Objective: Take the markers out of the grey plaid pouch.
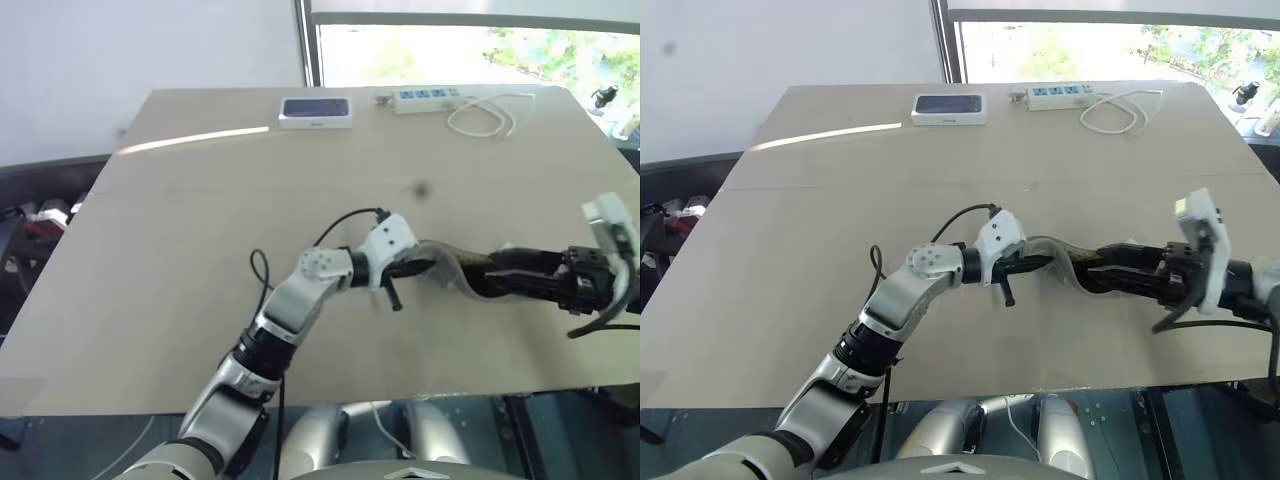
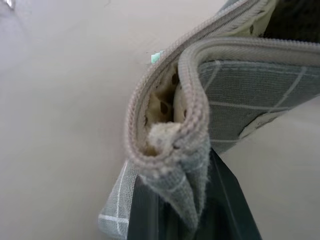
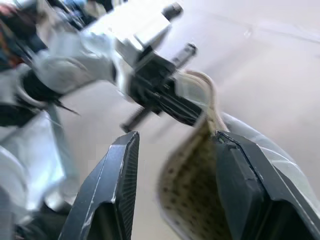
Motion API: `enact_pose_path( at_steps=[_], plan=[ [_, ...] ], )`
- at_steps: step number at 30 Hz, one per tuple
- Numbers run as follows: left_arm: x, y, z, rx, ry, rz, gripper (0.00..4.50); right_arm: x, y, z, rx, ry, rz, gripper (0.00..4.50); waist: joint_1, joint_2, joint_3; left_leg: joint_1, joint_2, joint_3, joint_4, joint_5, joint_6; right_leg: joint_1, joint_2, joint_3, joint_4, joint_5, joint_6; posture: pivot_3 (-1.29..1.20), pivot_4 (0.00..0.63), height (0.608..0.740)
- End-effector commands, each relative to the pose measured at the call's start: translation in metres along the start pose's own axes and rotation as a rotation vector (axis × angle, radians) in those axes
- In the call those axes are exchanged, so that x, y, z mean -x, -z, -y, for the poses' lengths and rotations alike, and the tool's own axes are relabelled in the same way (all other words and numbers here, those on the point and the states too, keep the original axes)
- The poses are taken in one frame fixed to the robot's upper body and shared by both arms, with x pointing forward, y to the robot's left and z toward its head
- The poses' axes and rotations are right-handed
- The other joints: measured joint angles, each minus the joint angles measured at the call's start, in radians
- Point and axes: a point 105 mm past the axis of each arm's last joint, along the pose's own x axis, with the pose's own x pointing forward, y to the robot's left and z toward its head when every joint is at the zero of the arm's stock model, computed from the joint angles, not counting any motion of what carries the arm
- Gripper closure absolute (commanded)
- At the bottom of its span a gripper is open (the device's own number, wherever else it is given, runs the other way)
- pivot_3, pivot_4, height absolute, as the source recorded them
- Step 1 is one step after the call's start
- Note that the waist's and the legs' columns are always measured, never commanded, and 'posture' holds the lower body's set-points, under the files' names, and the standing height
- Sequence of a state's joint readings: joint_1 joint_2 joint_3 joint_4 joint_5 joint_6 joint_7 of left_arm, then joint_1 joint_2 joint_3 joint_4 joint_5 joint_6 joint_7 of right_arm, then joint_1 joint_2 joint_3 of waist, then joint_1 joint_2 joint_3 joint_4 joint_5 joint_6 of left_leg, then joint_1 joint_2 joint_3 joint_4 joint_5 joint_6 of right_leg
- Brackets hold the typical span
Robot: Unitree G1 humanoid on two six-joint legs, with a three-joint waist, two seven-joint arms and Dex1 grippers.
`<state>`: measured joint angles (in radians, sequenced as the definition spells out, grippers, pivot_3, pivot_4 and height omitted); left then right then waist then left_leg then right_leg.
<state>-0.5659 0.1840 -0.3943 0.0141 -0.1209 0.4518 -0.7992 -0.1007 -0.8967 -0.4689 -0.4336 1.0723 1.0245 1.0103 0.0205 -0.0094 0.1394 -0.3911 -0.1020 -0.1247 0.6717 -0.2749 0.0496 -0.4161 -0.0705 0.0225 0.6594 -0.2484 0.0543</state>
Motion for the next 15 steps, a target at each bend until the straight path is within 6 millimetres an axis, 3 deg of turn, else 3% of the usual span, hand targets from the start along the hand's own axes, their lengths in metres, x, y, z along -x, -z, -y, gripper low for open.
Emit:
enact_pose_path(
  at_steps=[1, 7, 15],
  plan=[
    [0.001, -0.002, -0.005, -0.01, -0.031, 0.0, 4.5, 0.003, -0.017, -0.019, 0.022, -0.081, 0.099, 2.14, -0.001, 0.0, 0.0, 0.0, 0.0, 0.0, 0.0, 0.0, 0.0, 0.0, 0.0, 0.0, 0.0, 0.0, 0.0, 0.0, 0.15, 0.74],
    [0.001, 0.0, -0.003, -0.007, -0.023, -0.004, 4.5, -0.002, -0.053, -0.011, -0.062, -0.058, 0.446, 2.14, -0.005, 0.0, 0.0, 0.001, 0.0, 0.001, 0.0, 0.0, 0.0, 0.0, 0.0, 0.002, 0.001, 0.0, 0.0, 0.0, 0.15, 0.74],
    [0.002, 0.002, 0.0, -0.011, -0.015, -0.008, 4.5, 0.002, -0.062, 0.027, -0.32, 0.103, 0.678, 2.14, -0.005, 0.0, 0.0, 0.002, 0.0, 0.001, -0.001, 0.0, 0.0, 0.001, 0.0, 0.002, 0.001, 0.0, 0.0, 0.0, 0.15, 0.74]
  ],
)
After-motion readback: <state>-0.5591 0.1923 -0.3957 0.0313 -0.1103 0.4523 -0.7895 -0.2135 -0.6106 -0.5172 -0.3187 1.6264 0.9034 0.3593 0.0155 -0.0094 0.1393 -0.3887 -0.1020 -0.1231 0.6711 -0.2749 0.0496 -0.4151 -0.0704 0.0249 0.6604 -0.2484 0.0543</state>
